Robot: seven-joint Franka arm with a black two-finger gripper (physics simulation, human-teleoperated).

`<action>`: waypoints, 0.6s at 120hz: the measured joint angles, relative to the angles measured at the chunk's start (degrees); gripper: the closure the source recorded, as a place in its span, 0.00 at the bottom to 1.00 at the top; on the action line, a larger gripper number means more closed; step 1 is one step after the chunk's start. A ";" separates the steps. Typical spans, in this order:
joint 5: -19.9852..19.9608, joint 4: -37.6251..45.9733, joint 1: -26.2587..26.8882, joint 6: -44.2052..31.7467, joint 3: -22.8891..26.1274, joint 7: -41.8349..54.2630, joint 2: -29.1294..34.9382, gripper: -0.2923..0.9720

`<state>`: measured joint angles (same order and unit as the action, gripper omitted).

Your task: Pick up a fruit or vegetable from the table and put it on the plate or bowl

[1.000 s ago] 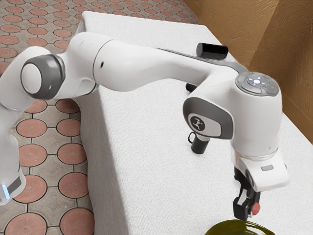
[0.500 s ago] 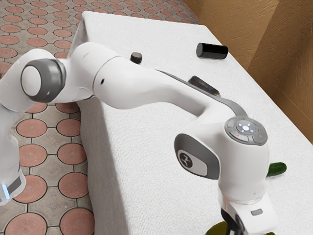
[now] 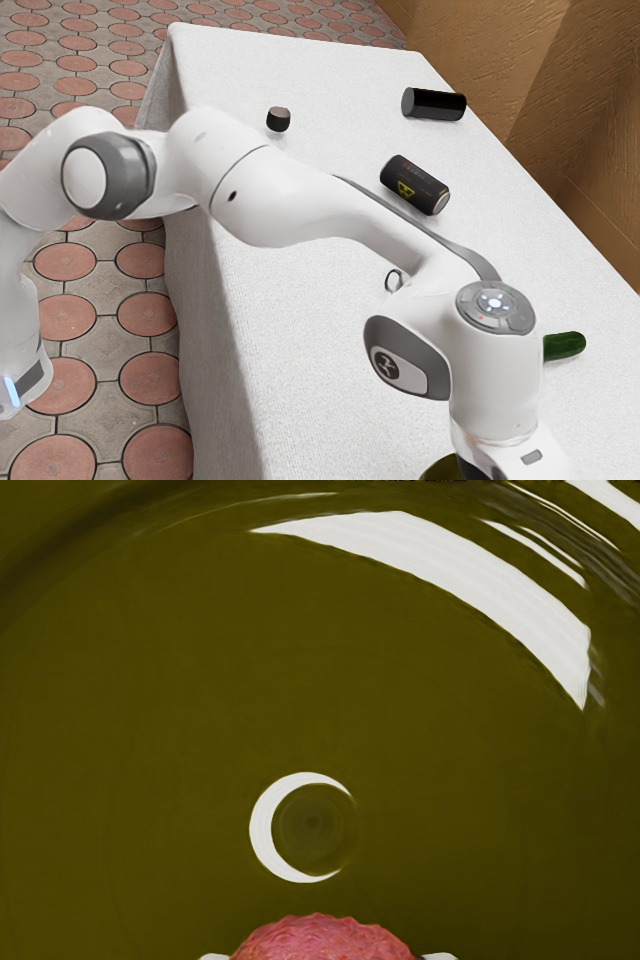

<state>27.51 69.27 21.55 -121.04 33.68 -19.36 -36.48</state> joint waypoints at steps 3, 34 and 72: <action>-0.02 0.10 -0.01 -0.44 -0.09 -0.32 -0.17 0.63; -0.40 0.36 -0.01 -4.09 -1.13 -2.93 -1.68 0.63; -1.02 0.36 -0.40 -5.99 -1.64 -4.86 -2.96 0.55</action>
<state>26.49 69.63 21.15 -127.03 32.04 -24.22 -39.44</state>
